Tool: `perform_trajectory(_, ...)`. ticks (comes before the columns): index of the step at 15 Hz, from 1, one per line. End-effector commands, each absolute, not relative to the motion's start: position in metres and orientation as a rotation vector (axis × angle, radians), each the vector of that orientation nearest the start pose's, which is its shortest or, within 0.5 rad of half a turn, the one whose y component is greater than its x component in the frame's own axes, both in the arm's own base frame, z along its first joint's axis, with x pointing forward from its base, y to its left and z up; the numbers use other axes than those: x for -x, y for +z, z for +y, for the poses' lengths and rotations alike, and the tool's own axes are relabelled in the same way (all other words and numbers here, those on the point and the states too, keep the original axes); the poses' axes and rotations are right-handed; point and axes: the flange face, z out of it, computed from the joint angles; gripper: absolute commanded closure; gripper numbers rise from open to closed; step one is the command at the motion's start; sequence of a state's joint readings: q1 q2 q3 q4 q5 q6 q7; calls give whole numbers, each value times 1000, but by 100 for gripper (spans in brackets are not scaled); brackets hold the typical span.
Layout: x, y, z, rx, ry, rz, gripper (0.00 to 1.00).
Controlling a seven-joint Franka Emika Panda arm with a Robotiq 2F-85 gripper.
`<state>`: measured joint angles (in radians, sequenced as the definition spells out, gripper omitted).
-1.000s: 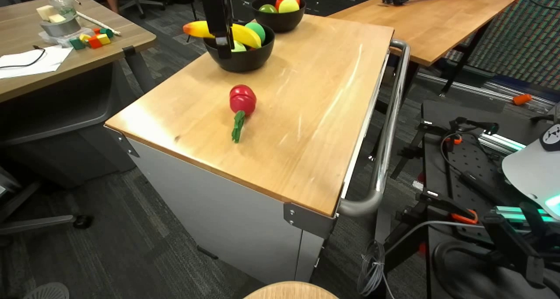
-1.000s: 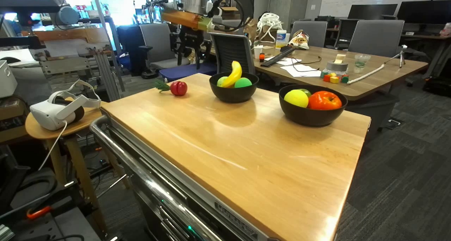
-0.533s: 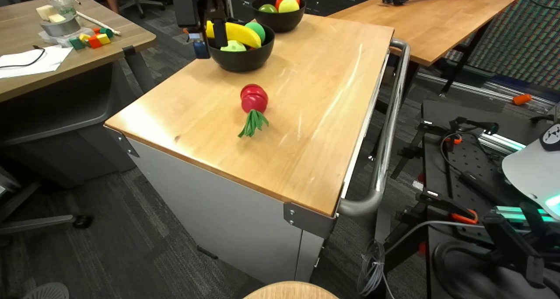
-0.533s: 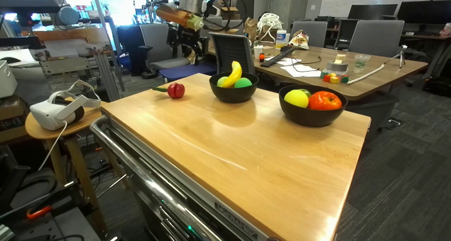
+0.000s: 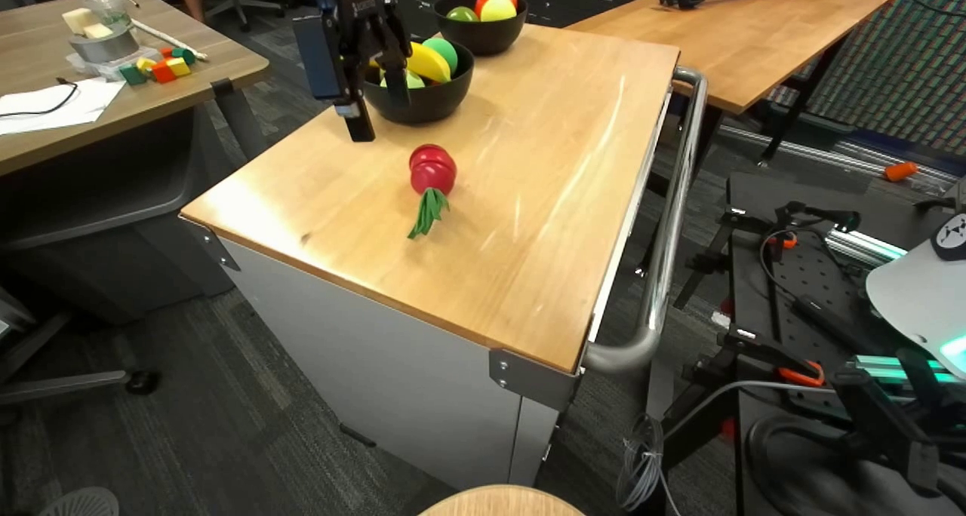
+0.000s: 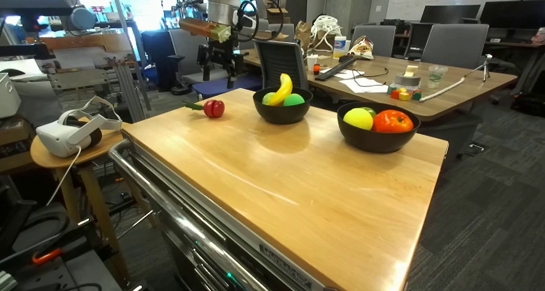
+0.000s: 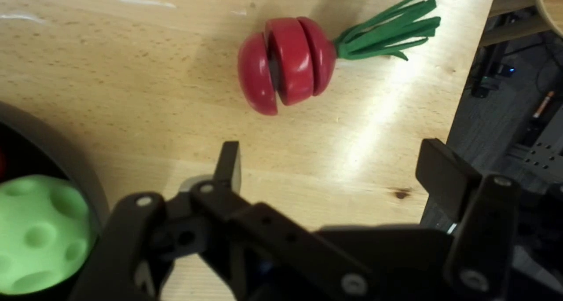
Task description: Place the fruits and vegetables inside the two black bowls
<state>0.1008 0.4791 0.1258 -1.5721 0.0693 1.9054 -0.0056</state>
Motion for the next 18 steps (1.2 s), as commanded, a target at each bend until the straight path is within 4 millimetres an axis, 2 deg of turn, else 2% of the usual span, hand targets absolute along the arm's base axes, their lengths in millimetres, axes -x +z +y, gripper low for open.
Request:
perform_trajectory(1,-654,355,144,3012,238,-292,0)
perform_trajectory(4,-645,348,149,3047,220,-200,0)
perform_trajectory(9,-620,327,168,3091,199,163,0)
perform_trajectory(12,-593,337,175,3208,210,334,0)
perform_trajectory(13,-616,319,174,3148,246,233,0)
perform_trajectory(15,-611,321,179,3160,245,237,0)
perform_trajectory(18,-615,308,175,3155,261,219,0)
